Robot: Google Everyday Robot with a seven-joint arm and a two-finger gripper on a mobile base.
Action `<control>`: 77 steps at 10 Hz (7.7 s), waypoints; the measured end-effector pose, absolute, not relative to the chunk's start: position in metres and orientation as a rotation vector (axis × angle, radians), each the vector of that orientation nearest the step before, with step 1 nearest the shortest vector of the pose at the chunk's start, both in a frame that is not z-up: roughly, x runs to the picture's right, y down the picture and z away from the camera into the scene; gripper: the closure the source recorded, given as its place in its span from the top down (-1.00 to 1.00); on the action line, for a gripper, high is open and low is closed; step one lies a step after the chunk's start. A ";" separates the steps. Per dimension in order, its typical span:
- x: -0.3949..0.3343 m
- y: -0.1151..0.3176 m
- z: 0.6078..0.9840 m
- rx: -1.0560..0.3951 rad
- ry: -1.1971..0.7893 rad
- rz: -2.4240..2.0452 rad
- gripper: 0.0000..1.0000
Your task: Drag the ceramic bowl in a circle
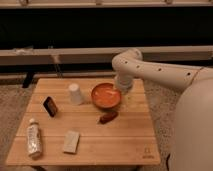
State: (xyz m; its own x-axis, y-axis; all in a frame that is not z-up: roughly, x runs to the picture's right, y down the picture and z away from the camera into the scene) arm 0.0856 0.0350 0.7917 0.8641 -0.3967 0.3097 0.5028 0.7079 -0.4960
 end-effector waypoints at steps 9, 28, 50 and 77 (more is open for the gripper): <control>0.068 0.042 0.814 -0.596 -0.187 -0.543 0.99; 0.036 0.080 0.838 -0.569 -0.128 -0.648 1.00; 0.020 0.108 0.870 -0.569 -0.028 -0.785 -0.56; -0.005 0.172 0.774 -0.599 -0.013 -1.041 -0.91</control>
State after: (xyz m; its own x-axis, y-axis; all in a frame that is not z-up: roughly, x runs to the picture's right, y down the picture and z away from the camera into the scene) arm -0.0045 0.1718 0.7742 0.5199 -0.8049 0.2860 0.8116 0.3610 -0.4593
